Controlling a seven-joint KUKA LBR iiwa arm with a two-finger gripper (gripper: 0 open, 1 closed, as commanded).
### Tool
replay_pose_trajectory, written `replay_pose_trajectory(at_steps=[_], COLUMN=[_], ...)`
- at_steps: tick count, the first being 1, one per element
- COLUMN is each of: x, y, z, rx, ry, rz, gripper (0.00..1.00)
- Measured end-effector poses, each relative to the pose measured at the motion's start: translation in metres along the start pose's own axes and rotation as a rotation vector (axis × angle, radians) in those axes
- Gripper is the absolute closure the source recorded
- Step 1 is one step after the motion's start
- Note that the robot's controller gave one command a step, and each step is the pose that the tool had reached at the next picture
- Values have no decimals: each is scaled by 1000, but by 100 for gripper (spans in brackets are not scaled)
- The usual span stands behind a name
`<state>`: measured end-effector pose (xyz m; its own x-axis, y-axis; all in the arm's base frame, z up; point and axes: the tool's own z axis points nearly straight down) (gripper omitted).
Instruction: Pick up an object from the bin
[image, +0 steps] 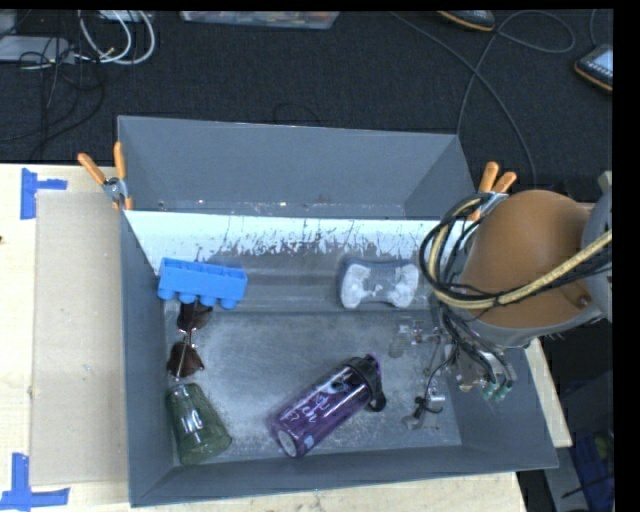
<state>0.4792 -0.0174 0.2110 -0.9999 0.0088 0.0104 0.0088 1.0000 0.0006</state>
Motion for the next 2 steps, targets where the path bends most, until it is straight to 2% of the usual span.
replay_pose_trajectory(at_steps=[1,2], x=[-2,-2], y=[0,29], z=[-4,59], rx=[0,1], ry=[-8,-8], rz=[-1,-147], gripper=[0,0])
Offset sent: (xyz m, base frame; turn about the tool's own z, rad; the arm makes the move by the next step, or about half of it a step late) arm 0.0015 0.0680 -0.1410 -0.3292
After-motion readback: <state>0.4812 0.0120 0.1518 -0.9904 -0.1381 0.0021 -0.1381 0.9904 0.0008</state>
